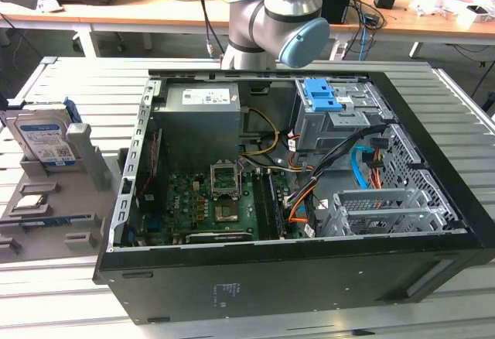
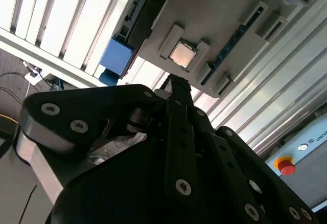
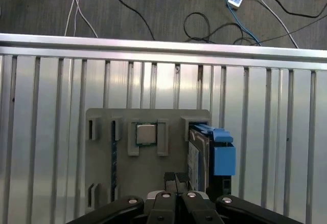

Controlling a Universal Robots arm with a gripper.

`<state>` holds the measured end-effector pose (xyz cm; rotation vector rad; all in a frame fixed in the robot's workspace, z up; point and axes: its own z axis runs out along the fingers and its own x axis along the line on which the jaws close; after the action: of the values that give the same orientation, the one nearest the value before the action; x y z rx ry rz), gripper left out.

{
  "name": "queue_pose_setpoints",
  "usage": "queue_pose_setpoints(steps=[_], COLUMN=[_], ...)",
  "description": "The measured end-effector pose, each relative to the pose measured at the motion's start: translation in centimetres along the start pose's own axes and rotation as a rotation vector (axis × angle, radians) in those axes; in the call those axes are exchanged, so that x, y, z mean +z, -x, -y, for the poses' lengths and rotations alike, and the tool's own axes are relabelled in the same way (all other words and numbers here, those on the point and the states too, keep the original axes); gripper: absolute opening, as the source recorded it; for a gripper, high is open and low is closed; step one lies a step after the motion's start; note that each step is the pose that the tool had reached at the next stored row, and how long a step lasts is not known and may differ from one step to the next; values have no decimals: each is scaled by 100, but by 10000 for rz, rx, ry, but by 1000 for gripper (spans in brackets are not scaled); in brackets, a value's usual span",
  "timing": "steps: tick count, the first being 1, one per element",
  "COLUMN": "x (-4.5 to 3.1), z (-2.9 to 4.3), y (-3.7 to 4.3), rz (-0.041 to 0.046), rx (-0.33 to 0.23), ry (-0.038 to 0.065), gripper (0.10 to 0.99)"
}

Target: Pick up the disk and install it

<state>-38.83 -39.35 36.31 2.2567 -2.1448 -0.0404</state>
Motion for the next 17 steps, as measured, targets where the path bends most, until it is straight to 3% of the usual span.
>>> queue_pose_setpoints(steps=[5, 11, 13, 14, 15, 17], x=[0, 0, 0, 0, 0, 0], z=[0, 0, 0, 0, 0, 4], y=[0, 0, 0, 0, 0, 64], rz=[0, 0, -1, -1, 0, 0], rx=[-6, -11, -13, -13, -14, -15], ry=[0, 0, 0, 0, 0, 0], gripper=[114, 478, 478, 541, 541, 541])
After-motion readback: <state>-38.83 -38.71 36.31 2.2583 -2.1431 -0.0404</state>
